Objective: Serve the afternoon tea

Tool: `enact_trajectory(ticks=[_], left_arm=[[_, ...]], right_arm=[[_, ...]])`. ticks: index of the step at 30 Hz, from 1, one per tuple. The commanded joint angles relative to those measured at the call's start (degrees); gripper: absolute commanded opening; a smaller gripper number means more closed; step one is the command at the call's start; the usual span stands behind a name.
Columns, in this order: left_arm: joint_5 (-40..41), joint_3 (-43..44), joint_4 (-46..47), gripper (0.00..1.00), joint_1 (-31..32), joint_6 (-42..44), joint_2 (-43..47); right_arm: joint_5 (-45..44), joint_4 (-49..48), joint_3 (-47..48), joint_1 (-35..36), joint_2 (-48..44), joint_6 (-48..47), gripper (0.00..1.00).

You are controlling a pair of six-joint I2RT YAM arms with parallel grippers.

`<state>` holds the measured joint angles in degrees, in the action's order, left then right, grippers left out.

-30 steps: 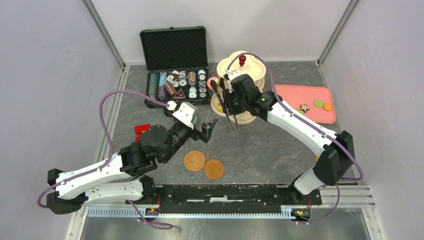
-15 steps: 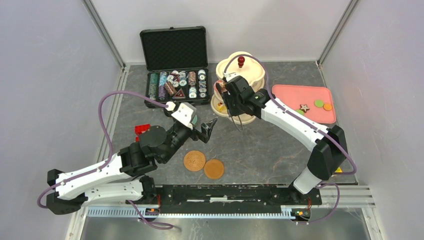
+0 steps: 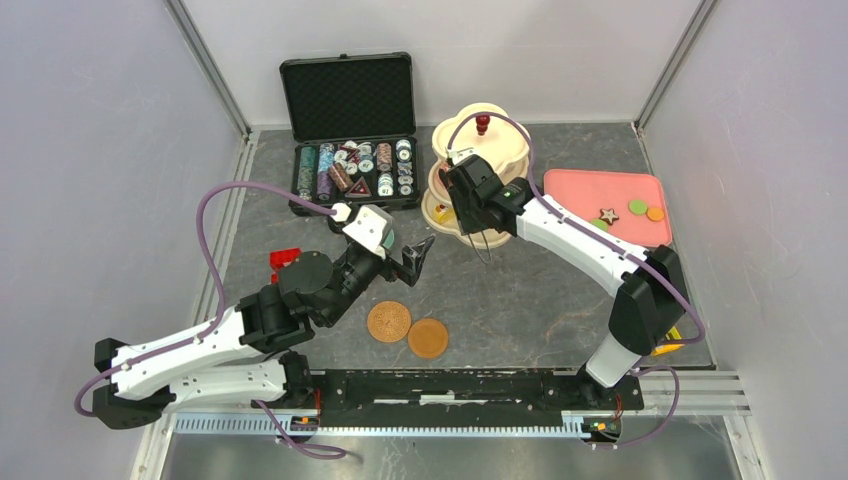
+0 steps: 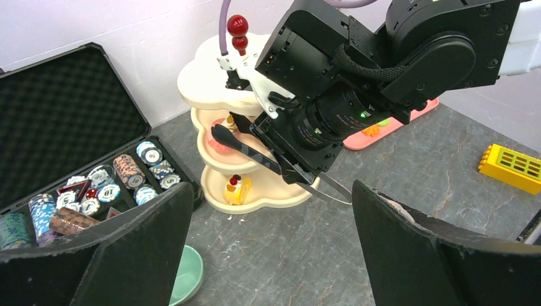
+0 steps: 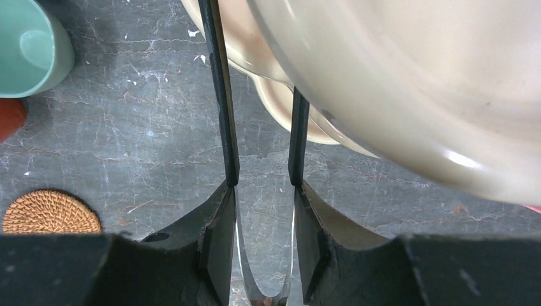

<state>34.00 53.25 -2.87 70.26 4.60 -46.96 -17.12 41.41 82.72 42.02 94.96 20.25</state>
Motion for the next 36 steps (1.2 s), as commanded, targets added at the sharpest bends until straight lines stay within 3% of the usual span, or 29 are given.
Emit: enact_trajectory(ticks=[1, 11, 23, 36], left_arm=[[0.8, 0.0, 2.6, 1.00, 0.3, 2.2, 0.5], [1.0, 0.0, 2.6, 1.00, 0.2, 2.1, 0.4], [2.2, -0.4, 4.6, 1.00, 0.2, 3.7, 0.0], [3.0, 5.4, 0.9, 1.00, 0.3, 1.6, -2.0]], right_arm=[[-2.1, -1.4, 0.6, 0.3, -0.4, -0.3, 0.38], [-2.0, -1.9, -1.1, 0.8, -2.3, -1.9, 0.56], [-1.1, 0.5, -4.2, 3.7, -9.6, -4.6, 0.53], [8.7, 2.4, -20.8, 4.3, -28.8, -9.8, 0.49]])
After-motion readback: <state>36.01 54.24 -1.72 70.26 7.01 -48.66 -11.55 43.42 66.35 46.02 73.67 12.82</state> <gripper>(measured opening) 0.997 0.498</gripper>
